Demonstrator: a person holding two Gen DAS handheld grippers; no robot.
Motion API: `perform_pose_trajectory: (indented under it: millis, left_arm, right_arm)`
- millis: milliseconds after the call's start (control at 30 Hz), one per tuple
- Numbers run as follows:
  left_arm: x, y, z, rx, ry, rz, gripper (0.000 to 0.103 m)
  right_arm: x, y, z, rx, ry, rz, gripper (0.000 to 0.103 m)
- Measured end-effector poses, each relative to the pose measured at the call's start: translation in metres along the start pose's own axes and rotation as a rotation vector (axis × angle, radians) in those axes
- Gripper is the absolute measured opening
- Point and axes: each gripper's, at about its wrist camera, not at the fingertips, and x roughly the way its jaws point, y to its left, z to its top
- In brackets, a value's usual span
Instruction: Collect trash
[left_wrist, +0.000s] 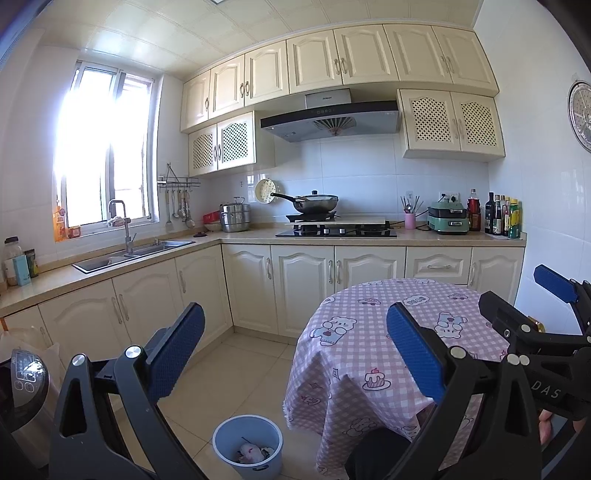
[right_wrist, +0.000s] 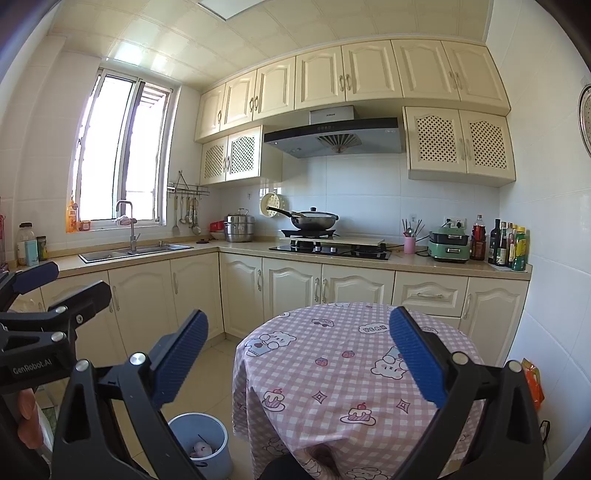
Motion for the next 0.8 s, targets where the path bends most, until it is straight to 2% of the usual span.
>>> perform_pose_trajectory:
  millis: [800]
  left_arm:
    - [0.0035, 0.0000, -0.0029, -0.001, 0.010, -0.001, 0.096]
  right_arm:
    - [0.0015, -0.0016, -0.0048, 0.004, 0.010, 0.002, 0.097]
